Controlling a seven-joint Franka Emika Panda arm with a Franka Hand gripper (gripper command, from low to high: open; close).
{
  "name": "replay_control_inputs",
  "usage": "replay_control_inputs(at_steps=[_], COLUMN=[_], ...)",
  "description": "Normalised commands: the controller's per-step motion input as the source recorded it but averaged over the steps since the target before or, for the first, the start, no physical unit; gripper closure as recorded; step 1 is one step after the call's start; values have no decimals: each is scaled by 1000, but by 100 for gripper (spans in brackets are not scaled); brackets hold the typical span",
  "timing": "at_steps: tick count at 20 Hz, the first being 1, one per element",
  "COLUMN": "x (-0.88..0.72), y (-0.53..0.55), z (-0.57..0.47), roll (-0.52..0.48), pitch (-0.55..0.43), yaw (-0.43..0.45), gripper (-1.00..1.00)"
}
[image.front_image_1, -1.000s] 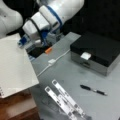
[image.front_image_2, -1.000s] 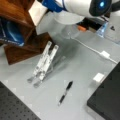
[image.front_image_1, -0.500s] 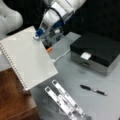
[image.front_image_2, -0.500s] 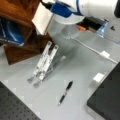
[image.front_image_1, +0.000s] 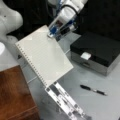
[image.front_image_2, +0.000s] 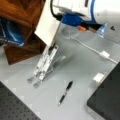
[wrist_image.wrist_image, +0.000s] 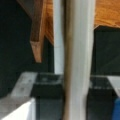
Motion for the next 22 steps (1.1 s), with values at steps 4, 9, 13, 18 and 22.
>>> replay_control_inputs(at_steps=[4, 9, 13, 18, 22], x=[5, -11, 31, 60, 33], y=[39, -49, -70, -9, 54], z=[-303, -354, -516, -422, -310], roll=[-92, -232, -281, -298, -277], pitch=[-202, -183, -265, -221, -186], yaw=[168, 129, 86, 44, -3], gripper=[100, 100, 100, 100, 100])
